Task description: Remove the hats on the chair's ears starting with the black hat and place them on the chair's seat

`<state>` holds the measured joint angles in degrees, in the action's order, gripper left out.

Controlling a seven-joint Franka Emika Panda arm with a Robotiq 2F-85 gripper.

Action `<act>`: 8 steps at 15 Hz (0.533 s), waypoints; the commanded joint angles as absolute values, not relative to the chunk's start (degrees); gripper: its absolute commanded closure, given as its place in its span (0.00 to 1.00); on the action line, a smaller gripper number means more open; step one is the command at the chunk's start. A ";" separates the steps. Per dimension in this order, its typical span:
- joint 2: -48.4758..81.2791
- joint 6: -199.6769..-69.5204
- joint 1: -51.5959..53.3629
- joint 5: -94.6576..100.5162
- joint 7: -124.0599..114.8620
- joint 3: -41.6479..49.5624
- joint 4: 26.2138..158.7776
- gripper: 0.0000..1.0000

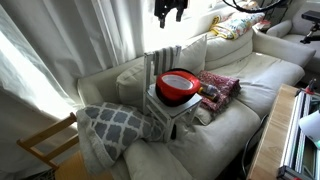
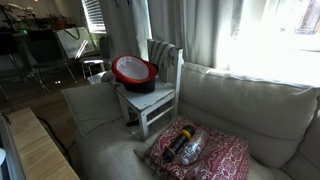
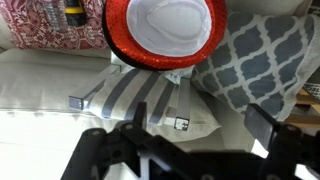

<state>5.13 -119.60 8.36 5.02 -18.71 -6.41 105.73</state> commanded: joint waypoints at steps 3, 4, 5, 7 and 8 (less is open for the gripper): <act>-2.27 -108.58 6.75 3.78 -15.07 -5.61 104.41 0.00; -3.46 -107.51 6.52 3.53 -14.29 -5.51 104.33 0.00; -4.57 -106.61 6.26 2.73 -13.38 -5.34 104.26 0.00; -6.29 -104.55 5.78 2.71 -13.12 -5.22 104.07 0.00; -4.30 -106.63 6.02 4.41 -14.90 -5.88 103.23 0.00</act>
<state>-4.41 -106.81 6.43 4.43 -14.90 -5.45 103.46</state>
